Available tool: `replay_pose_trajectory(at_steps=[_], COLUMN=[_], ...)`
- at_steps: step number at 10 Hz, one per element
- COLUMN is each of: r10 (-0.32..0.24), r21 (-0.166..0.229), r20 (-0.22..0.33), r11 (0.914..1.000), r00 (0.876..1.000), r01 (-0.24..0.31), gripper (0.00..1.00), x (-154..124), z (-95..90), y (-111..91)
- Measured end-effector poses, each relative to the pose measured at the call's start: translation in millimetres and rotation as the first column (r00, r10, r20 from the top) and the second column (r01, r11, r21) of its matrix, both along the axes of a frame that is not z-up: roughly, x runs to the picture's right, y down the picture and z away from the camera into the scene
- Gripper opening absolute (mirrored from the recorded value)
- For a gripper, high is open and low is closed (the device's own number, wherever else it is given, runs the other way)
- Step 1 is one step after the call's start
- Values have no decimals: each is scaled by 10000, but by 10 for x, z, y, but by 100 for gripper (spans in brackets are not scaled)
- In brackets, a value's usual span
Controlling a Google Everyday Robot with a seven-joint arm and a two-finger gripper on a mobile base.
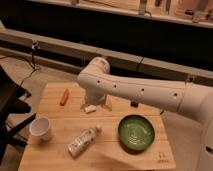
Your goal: Place the white sponge in the ceramic bowl
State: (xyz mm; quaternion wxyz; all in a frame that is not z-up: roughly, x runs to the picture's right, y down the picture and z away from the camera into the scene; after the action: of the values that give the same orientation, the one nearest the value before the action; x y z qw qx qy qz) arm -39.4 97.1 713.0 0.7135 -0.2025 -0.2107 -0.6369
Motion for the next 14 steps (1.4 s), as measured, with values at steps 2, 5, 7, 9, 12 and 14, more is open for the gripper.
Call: replay_pose_trajectory(at_steps=[2,5,7,9,12,14], r10=[-325,-1427,-1611,-1596,-1411,-1309], r21=[297,1011,1273,1461,1559,1617], r20=[28,566,845,1022,1307,1512], r11=[9990,9855,9805,9787,9804,9811], r00=[9995,9881,9833,9819,9813,9798], r01=[324,1365,1497,1439,1202,1061], gripper=[80,80,80,80,80,80], x=[-23,-285,-333,-327,-343,-316], z=[-9,13,55,130,322,475], y=[-58,-182,-245,-321,-455,-498])
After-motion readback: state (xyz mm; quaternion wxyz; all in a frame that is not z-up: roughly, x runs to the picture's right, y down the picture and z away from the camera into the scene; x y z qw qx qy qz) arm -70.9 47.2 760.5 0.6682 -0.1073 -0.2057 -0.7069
